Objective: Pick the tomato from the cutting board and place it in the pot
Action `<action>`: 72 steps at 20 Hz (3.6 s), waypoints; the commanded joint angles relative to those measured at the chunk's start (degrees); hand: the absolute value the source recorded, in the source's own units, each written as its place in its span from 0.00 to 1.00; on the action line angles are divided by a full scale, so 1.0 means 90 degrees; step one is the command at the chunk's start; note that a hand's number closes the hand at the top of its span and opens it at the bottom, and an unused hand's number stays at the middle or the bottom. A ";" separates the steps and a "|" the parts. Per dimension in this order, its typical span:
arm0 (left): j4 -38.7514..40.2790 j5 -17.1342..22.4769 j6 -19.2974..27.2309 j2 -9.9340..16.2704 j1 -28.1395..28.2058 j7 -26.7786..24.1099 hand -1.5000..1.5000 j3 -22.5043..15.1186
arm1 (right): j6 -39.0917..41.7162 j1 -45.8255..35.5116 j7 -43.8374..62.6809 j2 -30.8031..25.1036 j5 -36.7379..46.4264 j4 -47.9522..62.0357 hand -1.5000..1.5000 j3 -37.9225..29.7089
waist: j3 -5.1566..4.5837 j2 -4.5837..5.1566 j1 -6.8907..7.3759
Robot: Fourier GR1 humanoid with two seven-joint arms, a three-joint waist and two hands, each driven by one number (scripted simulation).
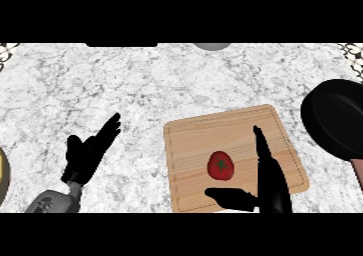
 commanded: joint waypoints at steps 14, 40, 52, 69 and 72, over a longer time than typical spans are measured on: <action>-0.0224 -0.0374 -0.0396 -0.0231 0.0434 0.0066 0.50 0.0394 | -0.0717 0.0897 -0.3374 0.0443 -0.2629 0.0774 0.00 -0.0201 | -0.0014 0.0016 0.0009; -0.0118 -0.0749 -0.0683 -0.0535 0.0254 0.0188 0.50 0.0770 | 0.0948 -0.0143 -0.7262 -0.1632 -0.5606 0.3299 1.00 -0.1138 | -0.0003 0.0022 -0.0014; -0.0125 -0.0729 -0.0577 -0.0601 0.0400 0.0082 0.50 0.0829 | 0.4567 -0.0431 -0.9206 -0.4969 -0.6661 0.4282 1.00 -0.2776 | 0.0066 0.0097 -0.0049; -0.0231 -0.0769 -0.0777 -0.0548 0.0075 0.0355 0.50 0.0711 | 0.6101 -0.1028 -1.2095 -0.7440 -0.6063 0.6959 1.00 -0.3960 | 0.0055 0.0101 0.0270; -0.0188 -0.0898 -0.0623 -0.0753 -0.0082 0.0438 0.50 0.0583 | 0.5971 -0.1383 -1.2081 -0.7559 -0.5842 0.7149 1.00 -0.3822 | 0.0040 0.0117 0.0337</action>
